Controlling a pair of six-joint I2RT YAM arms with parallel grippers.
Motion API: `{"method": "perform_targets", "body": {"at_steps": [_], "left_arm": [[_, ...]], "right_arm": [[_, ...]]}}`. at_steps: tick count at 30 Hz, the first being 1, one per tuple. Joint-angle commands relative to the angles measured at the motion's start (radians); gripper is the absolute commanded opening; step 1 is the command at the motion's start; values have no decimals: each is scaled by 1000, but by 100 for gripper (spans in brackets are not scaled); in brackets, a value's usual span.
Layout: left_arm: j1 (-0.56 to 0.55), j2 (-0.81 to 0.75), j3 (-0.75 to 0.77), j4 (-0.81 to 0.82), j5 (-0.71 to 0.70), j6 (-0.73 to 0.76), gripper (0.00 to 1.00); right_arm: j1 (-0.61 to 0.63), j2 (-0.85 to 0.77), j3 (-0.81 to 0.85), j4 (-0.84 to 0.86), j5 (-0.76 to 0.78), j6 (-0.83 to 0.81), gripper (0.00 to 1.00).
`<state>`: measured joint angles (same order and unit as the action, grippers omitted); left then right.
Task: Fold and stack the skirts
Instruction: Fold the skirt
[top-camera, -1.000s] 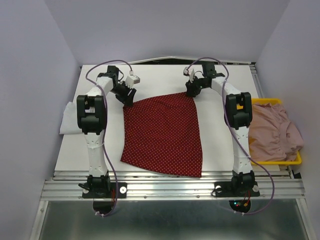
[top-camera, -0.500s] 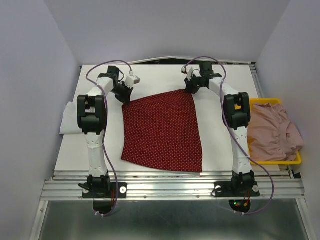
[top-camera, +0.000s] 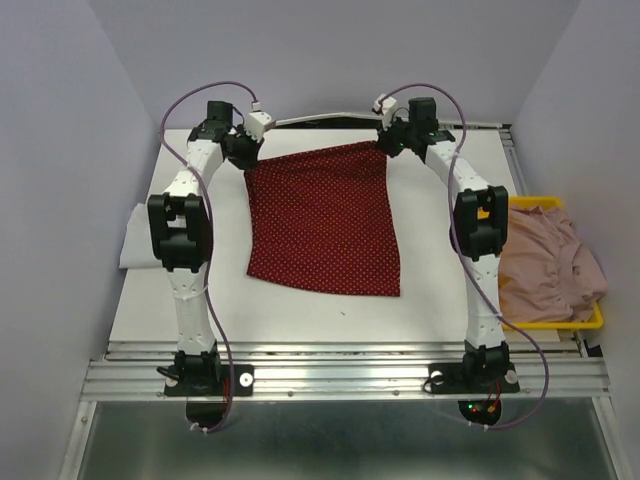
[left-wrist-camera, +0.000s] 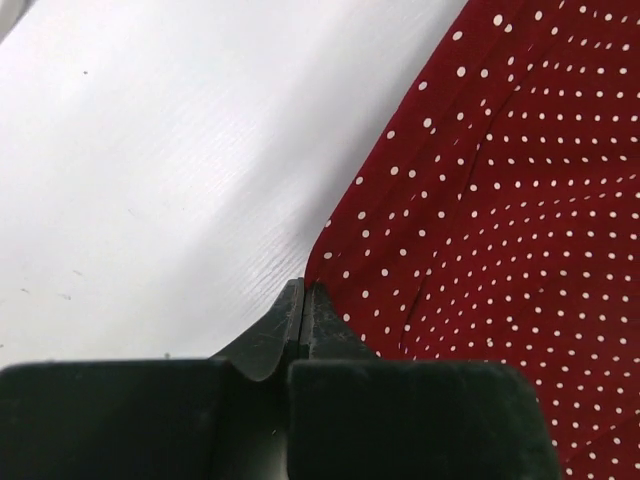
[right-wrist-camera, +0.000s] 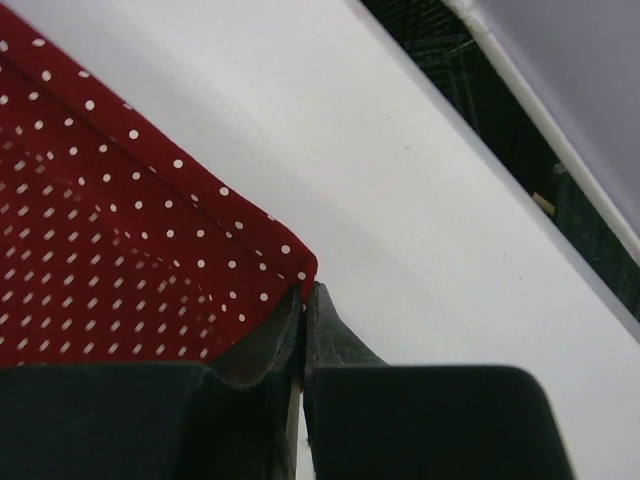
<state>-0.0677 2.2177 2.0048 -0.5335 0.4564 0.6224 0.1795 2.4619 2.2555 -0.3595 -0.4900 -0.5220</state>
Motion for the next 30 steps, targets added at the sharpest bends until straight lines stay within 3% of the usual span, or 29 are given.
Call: {"method": "perform_targets", "body": {"at_steps": [1, 10, 20, 24, 27, 28, 30], "left_arm": [[-1, -200, -102, 30, -19, 71, 0], [-15, -654, -667, 130, -41, 272, 0], [-107, -959, -1188, 121, -36, 401, 0], [-165, -1048, -1363, 133, -44, 402, 3], [-204, -1092, -1435, 187, -91, 376, 39], [-207, -1095, -1440, 193, -96, 372, 61], [-208, -1090, -1433, 184, -96, 358, 79]], "right_arm": [[-15, -259, -175, 51, -50, -44, 1], [-15, -650, -688, -78, -159, -194, 1], [86, -940, -1264, -66, -145, -253, 1], [109, -1024, -1398, -35, -144, -259, 1], [138, -1047, -1447, -13, -128, -253, 1], [138, -1049, -1465, -6, -121, -253, 1], [147, -1040, -1464, -15, -110, -245, 19]]}}
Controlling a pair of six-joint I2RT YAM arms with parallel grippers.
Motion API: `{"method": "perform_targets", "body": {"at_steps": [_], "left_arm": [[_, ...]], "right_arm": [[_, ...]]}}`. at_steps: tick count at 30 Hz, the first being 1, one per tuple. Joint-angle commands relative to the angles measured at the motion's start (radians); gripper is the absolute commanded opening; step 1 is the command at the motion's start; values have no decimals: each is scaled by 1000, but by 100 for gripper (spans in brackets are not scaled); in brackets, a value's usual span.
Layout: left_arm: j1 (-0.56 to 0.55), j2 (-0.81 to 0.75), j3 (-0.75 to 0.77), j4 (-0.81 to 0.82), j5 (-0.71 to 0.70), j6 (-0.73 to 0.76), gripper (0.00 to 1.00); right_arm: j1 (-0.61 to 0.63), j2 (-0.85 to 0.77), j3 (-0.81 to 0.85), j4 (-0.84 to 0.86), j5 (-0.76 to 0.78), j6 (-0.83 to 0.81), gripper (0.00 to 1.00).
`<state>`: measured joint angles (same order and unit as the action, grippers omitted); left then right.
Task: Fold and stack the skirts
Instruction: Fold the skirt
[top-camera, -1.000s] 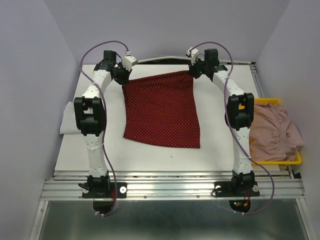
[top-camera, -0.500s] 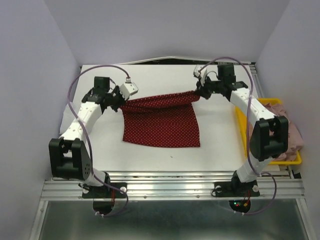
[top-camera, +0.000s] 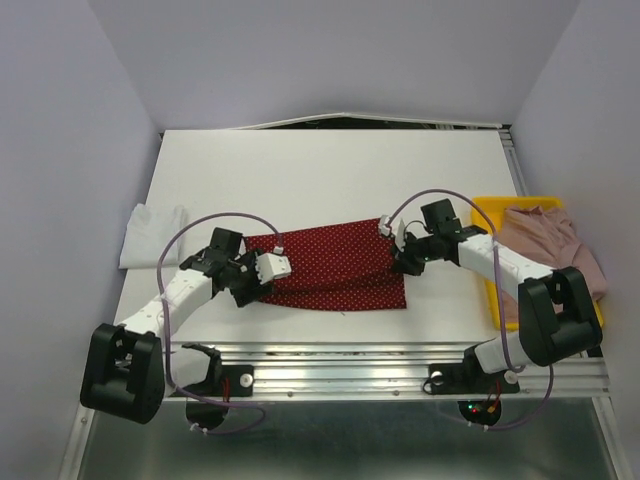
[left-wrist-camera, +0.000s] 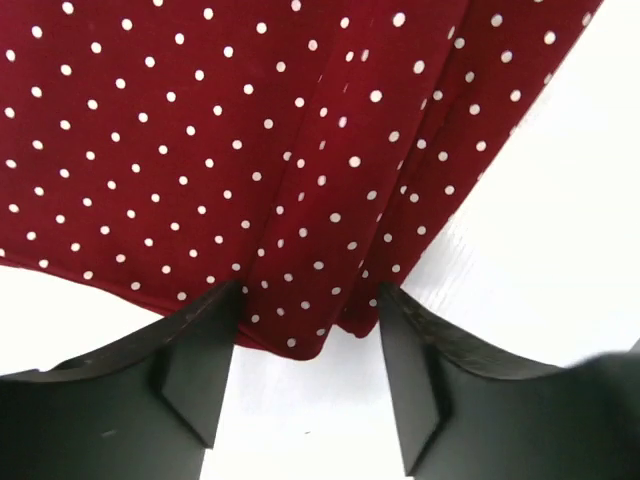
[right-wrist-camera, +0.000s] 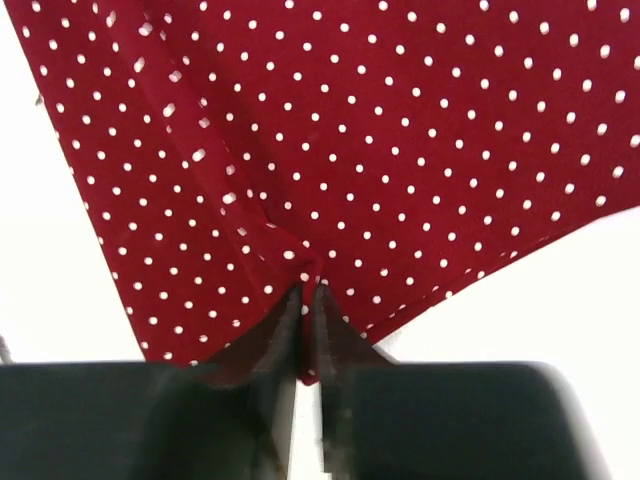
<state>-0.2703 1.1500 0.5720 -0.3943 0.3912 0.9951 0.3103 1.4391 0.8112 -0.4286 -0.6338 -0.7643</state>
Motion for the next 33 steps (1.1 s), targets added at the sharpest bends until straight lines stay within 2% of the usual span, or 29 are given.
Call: {"method": "perform_targets", "body": {"at_steps": [1, 2, 4, 6, 9, 11, 13, 15, 18, 22, 27, 29, 33], "left_arm": [[-6, -18, 24, 16, -19, -16, 86], [-6, -18, 41, -1, -15, -18, 87], [-6, -35, 87, -50, 6, -26, 87], [-6, -73, 136, -87, 29, -29, 82], [-6, -102, 183, -152, 72, -36, 75], [-6, -95, 227, -190, 101, -32, 73], [-6, -59, 262, -190, 116, -41, 70], [-6, -12, 282, -166, 118, -81, 65], [-15, 81, 295, -118, 113, -125, 58], [-35, 189, 260, -114, 60, -103, 39], [-56, 197, 137, -107, -20, -30, 14], [-59, 211, 114, -98, -32, -44, 10], [-63, 240, 106, -60, -38, -107, 5]], "right_arm": [[16, -5, 8, 12, 31, -1, 34], [16, -3, 28, -13, 26, 2, 41], [16, -15, 72, -53, 17, 11, 46], [16, -60, 100, -110, -6, 22, 56], [16, -107, 166, -214, -71, 40, 57], [26, -115, 186, -264, -98, 80, 61], [62, -109, 187, -266, -99, 152, 60], [79, -97, 154, -190, -87, 263, 57], [148, -51, 126, -89, -38, 328, 52], [234, 68, 86, -76, 54, 372, 39], [297, 113, 22, -70, 149, 368, 31], [297, 160, 35, -67, 177, 369, 27], [297, 268, 103, -18, 345, 350, 20]]}}
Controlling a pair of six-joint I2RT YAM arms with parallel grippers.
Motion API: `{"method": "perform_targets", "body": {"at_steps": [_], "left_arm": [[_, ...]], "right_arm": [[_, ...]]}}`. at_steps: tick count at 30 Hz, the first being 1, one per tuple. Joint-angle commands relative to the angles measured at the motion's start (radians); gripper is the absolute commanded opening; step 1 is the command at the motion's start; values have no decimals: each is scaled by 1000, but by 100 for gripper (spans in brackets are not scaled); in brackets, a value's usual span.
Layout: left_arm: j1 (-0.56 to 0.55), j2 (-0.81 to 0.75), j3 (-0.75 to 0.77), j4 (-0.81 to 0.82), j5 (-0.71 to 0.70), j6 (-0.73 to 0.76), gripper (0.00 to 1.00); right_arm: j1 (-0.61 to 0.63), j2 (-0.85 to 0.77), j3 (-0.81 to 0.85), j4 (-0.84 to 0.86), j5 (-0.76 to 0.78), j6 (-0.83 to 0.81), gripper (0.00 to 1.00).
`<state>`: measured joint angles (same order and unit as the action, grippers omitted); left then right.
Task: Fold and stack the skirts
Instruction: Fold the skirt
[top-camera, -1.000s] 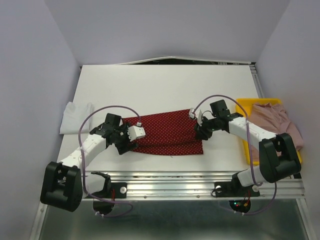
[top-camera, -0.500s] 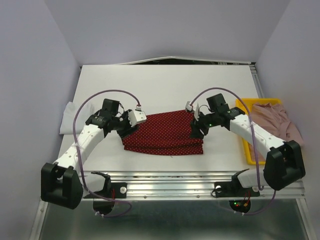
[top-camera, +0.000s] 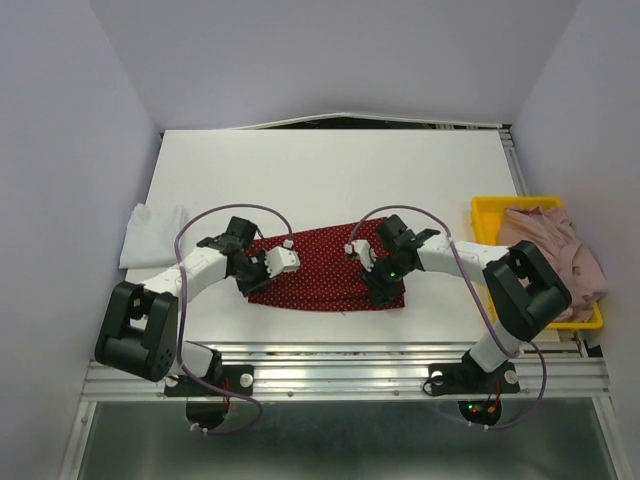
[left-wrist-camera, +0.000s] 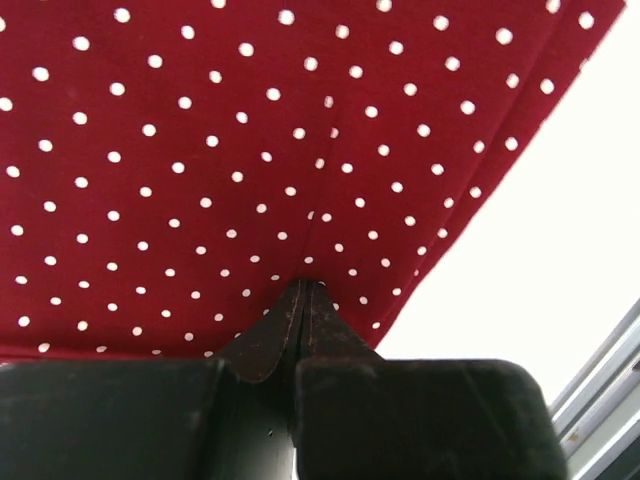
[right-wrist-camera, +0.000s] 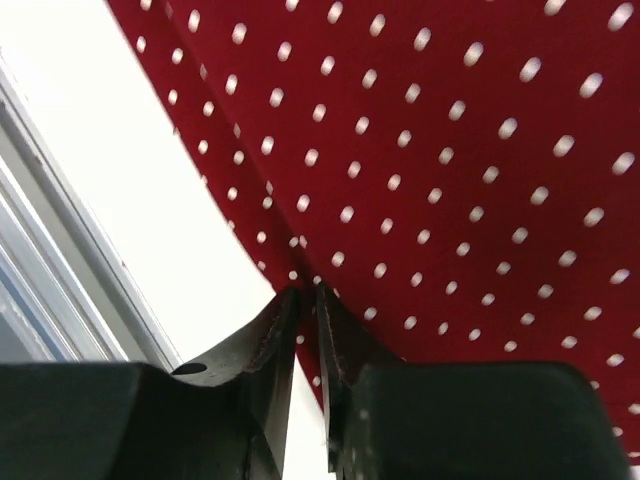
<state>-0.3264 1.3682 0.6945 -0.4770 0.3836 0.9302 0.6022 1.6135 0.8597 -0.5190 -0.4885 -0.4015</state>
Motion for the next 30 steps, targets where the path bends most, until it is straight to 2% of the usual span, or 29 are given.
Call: {"method": "perform_targets", "body": {"at_steps": [1, 7, 11, 12, 16, 19, 20, 21, 24, 26, 27, 30], "left_arm": [[-7, 26, -12, 41, -31, -56, 5], [-7, 88, 57, 54, -22, -172, 0], [-7, 63, 73, 55, 15, -215, 1], [-7, 4, 69, 63, 26, -225, 6], [-55, -190, 54, 124, 47, -269, 39], [-152, -250, 91, 155, 25, -330, 50], [-184, -233, 111, 147, 29, -352, 51], [-197, -219, 131, 153, 29, -369, 51], [-221, -120, 229, 211, -17, -419, 52], [-235, -42, 337, 257, -57, -462, 52], [-246, 45, 379, 270, -66, -500, 53], [-263, 239, 589, 267, -104, -551, 52]], "right_arm": [[5, 117, 73, 88, 223, -19, 20], [-54, 298, 324, 119, 336, -49, 13], [-107, 309, 453, 132, 370, -53, 10], [-116, 295, 467, 131, 369, -51, 11], [-163, 149, 458, 140, 317, 45, 15], [-173, 11, 391, 137, 306, 99, 27], [-182, -42, 353, 139, 307, 130, 34], [-182, -59, 335, 140, 307, 130, 35], [-214, -75, 300, 154, 304, 258, 35], [-238, -38, 289, 174, 292, 439, 34], [-264, -18, 291, 201, 268, 551, 32], [-301, 32, 274, 304, 258, 702, 31]]}}
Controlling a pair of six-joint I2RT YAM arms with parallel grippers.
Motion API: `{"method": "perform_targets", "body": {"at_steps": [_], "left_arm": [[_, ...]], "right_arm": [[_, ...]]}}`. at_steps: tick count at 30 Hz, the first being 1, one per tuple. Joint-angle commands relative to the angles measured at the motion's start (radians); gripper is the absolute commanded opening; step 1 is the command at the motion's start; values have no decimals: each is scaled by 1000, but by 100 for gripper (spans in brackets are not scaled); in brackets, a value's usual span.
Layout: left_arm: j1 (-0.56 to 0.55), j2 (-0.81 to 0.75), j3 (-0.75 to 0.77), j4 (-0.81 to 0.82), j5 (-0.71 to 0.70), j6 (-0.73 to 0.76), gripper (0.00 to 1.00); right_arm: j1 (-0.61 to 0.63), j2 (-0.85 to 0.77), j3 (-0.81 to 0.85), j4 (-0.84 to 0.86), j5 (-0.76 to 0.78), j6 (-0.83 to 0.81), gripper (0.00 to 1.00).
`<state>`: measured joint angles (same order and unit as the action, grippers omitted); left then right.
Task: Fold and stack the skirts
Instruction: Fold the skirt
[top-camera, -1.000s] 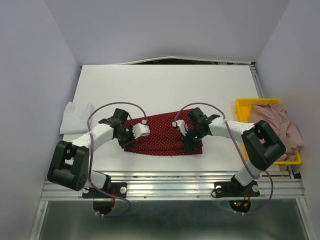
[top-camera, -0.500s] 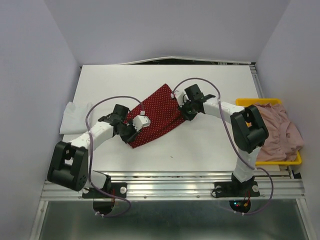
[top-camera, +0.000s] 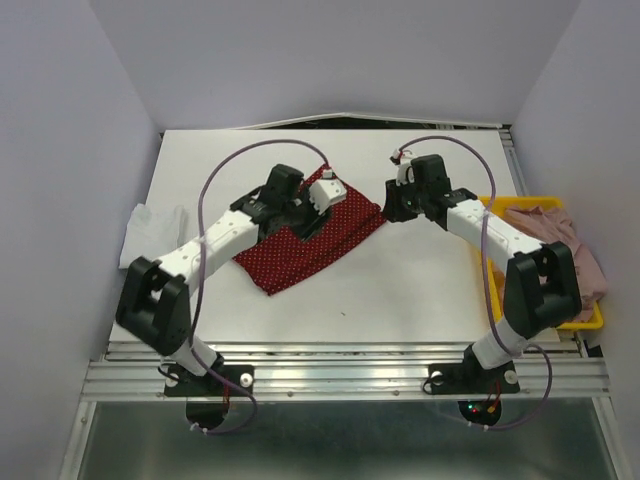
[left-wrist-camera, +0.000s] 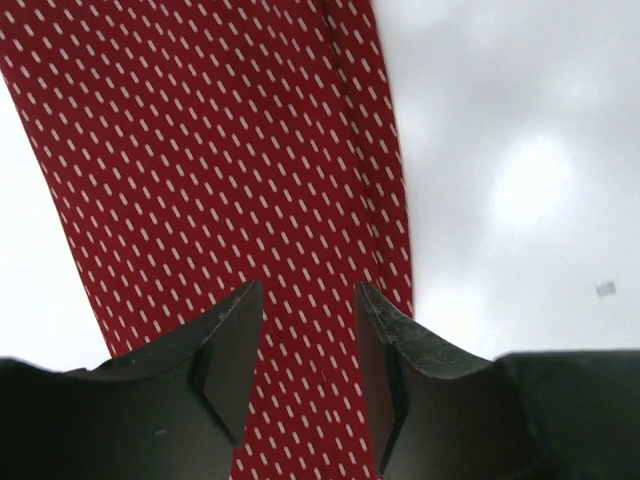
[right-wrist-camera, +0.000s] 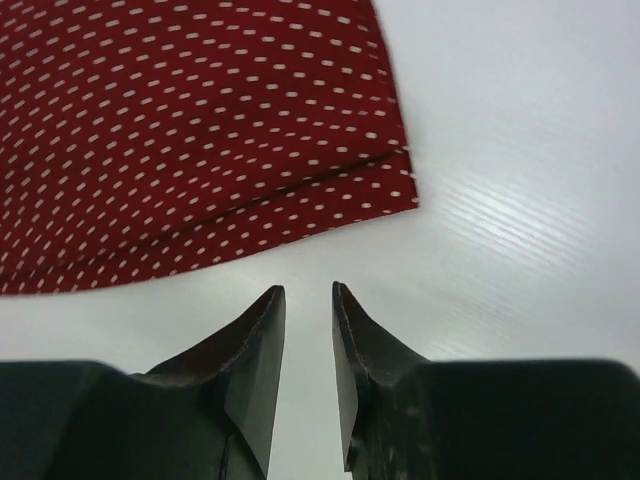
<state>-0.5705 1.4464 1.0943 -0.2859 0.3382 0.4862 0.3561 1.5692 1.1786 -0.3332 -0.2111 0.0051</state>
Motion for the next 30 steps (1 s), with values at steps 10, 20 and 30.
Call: {"method": "perform_targets", "body": {"at_steps": [10, 20, 30], "left_arm": [[-62, 564, 614, 70, 25, -156, 50], [-71, 739, 734, 113, 28, -210, 52], [-78, 822, 782, 136, 15, -238, 56]], "right_arm": [[-86, 199, -128, 362, 13, 544, 35], [-104, 327, -177, 459, 30, 608, 34], [-114, 376, -194, 485, -27, 645, 42]]}}
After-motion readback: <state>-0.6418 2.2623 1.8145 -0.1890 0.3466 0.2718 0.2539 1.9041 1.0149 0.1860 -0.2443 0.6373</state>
